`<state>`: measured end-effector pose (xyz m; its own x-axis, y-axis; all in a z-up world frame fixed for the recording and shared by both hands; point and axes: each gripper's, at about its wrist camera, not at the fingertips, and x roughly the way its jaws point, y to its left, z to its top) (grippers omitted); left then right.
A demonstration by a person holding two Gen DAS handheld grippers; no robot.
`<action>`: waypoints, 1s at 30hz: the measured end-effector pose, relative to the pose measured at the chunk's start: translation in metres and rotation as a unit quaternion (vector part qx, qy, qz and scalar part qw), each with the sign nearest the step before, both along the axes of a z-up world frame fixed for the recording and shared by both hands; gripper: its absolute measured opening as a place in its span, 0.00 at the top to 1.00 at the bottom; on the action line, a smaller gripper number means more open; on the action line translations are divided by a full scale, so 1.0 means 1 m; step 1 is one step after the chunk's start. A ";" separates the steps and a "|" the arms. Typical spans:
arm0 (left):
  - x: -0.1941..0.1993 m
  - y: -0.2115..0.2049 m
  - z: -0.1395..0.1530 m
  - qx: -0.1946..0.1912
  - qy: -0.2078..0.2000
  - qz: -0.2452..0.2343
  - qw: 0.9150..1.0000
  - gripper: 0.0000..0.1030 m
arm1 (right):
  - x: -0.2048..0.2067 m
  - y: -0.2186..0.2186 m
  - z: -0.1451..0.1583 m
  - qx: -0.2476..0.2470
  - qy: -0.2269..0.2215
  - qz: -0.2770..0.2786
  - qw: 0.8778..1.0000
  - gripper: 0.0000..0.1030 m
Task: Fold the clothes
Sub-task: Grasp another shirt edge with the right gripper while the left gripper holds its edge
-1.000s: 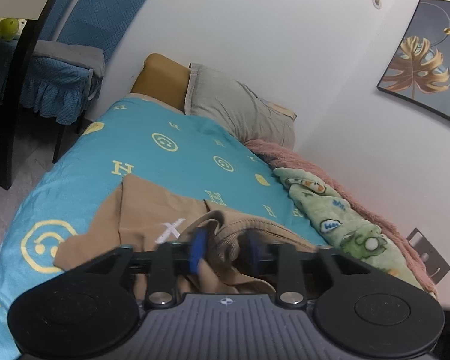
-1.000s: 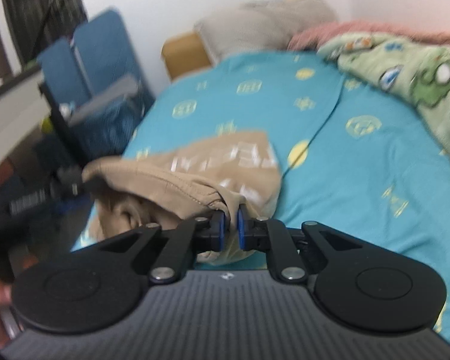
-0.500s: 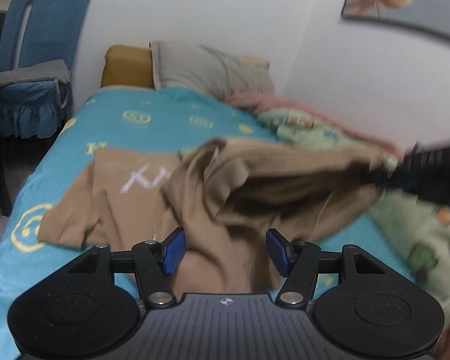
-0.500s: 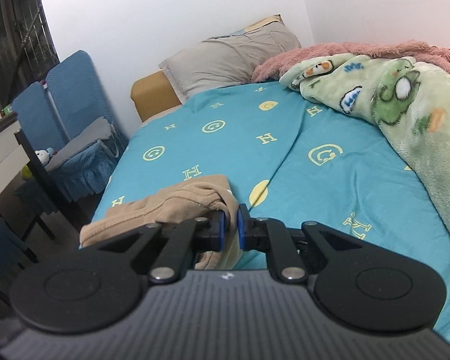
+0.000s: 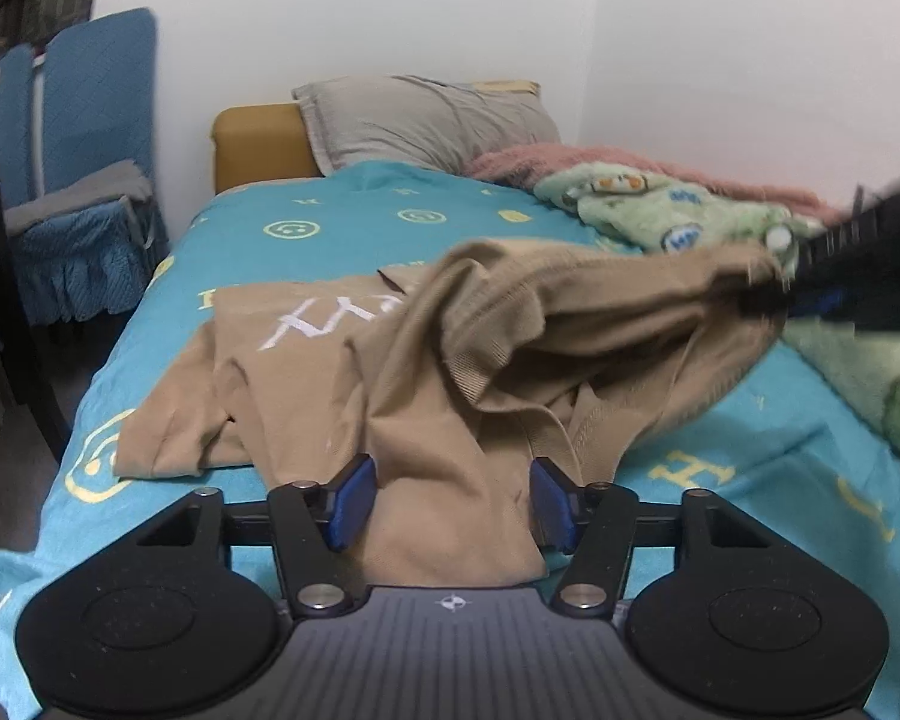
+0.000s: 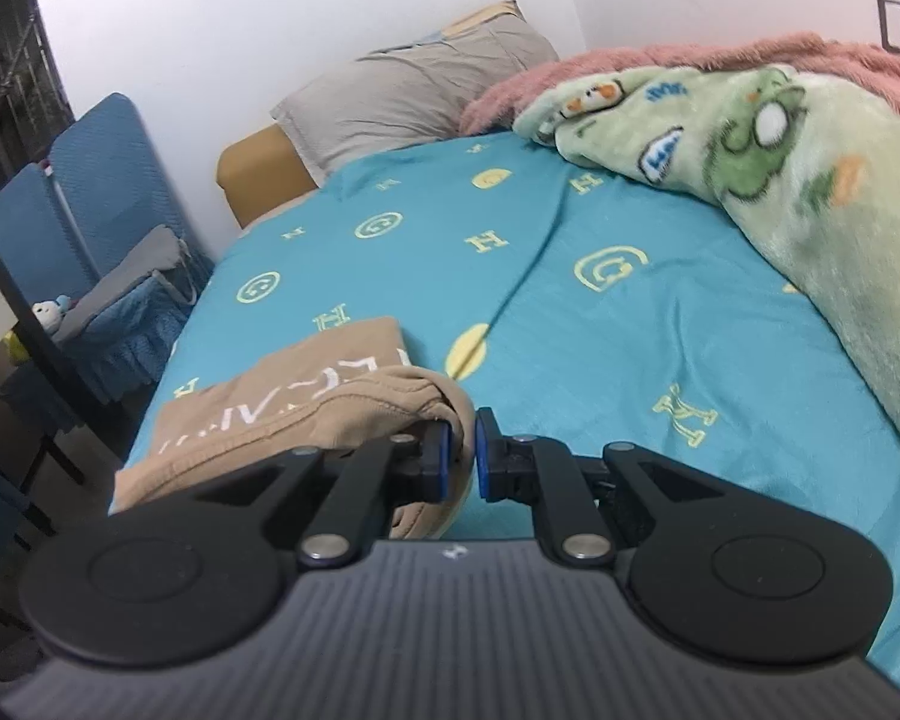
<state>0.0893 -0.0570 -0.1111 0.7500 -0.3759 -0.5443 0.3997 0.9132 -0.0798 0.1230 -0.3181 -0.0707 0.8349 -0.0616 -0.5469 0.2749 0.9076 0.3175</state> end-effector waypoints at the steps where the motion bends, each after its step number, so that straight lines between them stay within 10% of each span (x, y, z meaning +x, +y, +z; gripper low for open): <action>1: -0.002 0.004 0.004 -0.003 -0.001 0.009 1.000 0.45 | -0.002 -0.001 -0.001 0.002 0.000 0.000 1.000 0.89; 13: -0.023 0.023 0.044 -0.012 -0.001 0.036 0.999 0.49 | -0.005 -0.004 -0.012 -0.005 0.035 -0.010 0.999 0.87; 26: -0.010 0.006 0.014 0.091 0.065 0.037 0.993 0.36 | 0.000 -0.016 -0.018 0.026 0.064 -0.049 0.996 0.82; 28: 0.001 0.013 0.010 0.081 0.083 0.060 0.991 0.44 | -0.001 -0.014 -0.016 0.024 0.062 -0.048 0.997 0.82; 30: 0.011 0.024 0.009 0.047 0.102 0.076 0.991 0.75 | 0.000 -0.012 -0.016 0.019 0.063 -0.047 0.997 0.82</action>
<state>0.1005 -0.0332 -0.1023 0.6653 -0.2074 -0.7172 0.2415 0.9688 -0.0561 0.1229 -0.3305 -0.0867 0.7511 -0.1123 -0.6506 0.3973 0.8639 0.3095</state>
